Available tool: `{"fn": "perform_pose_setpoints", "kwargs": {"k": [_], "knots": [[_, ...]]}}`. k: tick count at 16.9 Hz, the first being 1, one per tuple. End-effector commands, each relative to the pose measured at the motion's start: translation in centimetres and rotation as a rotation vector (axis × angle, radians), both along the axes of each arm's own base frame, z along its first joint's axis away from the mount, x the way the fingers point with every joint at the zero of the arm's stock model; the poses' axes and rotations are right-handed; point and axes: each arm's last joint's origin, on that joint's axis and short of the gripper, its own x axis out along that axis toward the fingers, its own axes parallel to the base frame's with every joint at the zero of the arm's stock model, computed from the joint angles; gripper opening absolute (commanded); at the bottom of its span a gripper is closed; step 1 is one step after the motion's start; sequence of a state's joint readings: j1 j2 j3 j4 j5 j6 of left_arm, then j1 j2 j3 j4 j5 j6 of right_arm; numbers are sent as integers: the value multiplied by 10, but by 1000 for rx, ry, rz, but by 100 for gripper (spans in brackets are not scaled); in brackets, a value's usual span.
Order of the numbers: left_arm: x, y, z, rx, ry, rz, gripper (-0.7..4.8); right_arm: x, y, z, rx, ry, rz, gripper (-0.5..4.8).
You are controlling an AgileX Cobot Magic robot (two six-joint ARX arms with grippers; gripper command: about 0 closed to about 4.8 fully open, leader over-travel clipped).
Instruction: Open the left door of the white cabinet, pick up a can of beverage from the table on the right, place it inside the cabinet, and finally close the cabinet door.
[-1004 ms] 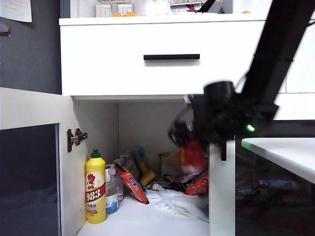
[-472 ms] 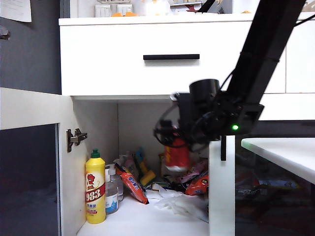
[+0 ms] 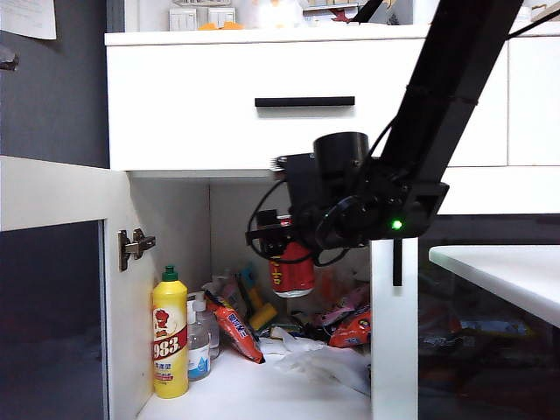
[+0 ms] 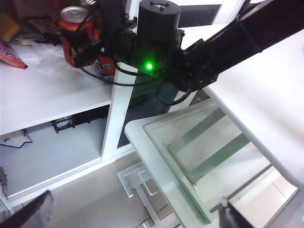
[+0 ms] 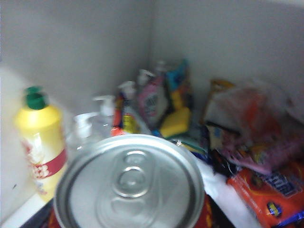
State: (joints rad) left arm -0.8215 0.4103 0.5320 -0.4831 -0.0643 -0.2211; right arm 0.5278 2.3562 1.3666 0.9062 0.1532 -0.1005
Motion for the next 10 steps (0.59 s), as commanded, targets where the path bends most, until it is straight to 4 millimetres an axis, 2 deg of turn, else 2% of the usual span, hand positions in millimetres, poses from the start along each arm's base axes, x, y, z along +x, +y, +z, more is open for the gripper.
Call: {"fn": "perform_pose_setpoints", "kwargs": {"k": [1, 6, 10], "knots": [[0, 0, 0, 0, -2, 1, 479, -2, 4, 36, 35, -126, 5, 175], [0, 0, 0, 2, -4, 1, 479, 4, 17, 65, 82, -201, 20, 176], [0, 0, 0, 1, -4, -2, 479, -2, 32, 57, 24, -102, 64, 175]]}}
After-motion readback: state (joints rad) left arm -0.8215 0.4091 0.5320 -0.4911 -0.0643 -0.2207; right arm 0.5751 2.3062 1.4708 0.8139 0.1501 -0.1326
